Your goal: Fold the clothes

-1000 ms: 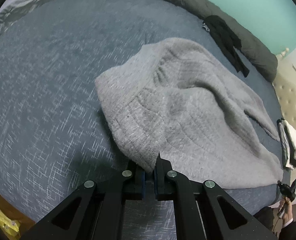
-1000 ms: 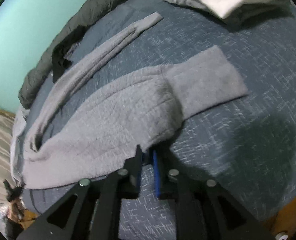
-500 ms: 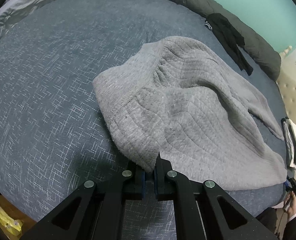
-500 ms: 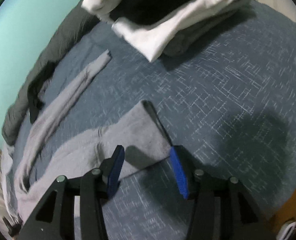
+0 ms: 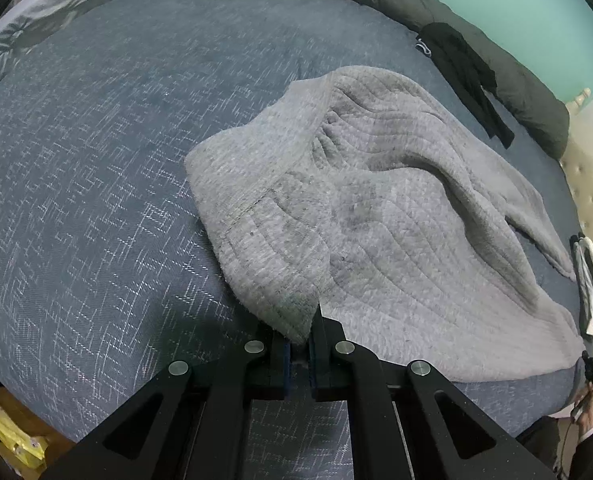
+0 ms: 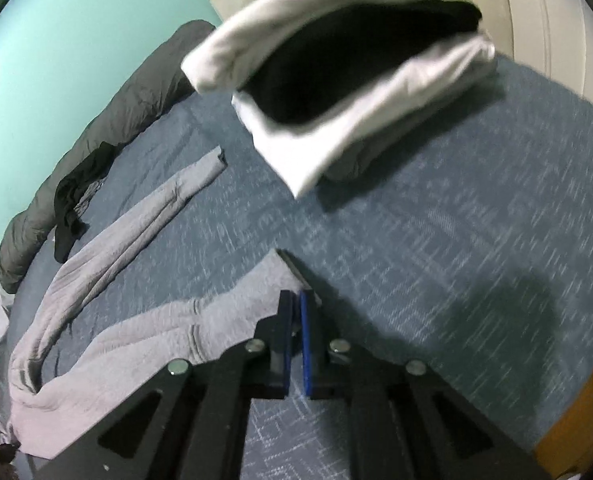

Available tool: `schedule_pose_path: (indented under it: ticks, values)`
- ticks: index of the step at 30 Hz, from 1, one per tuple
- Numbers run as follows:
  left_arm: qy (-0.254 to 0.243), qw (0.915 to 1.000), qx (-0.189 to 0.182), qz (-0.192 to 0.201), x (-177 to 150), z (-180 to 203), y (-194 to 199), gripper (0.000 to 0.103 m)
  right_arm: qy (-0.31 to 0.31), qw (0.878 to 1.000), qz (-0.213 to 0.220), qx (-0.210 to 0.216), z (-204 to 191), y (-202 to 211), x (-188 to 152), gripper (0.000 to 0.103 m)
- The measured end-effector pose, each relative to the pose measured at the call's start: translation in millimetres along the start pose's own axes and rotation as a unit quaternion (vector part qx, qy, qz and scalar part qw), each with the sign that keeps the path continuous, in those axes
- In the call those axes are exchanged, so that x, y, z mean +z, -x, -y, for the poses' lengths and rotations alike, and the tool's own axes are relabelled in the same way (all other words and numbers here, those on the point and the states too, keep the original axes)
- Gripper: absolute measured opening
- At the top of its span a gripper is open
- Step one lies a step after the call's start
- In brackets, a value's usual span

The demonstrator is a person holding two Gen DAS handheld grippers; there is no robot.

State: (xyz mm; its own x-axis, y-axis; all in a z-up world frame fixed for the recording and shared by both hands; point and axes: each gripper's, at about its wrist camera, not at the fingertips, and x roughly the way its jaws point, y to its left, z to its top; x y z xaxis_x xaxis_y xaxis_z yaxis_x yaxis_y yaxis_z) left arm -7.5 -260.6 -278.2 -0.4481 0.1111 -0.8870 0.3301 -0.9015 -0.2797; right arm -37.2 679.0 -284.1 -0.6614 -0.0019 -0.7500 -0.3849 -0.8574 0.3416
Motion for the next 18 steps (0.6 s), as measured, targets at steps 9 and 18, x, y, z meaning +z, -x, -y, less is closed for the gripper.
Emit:
schedule_pose_path:
  ticks: [9,18]
  values:
    - [0.017,0.9998,-0.013,-0.002,-1.9,-5.9,1.4,0.011,0.030,0.998,-0.014,-0.045,-5.7,-8.4,-1.3,0.006]
    - [-0.001,0.9991,0.029,0.032,-3.2,-13.2,46.1,0.025,0.101,0.995,0.008,0.000,-67.7,16.4,8.7,0.007]
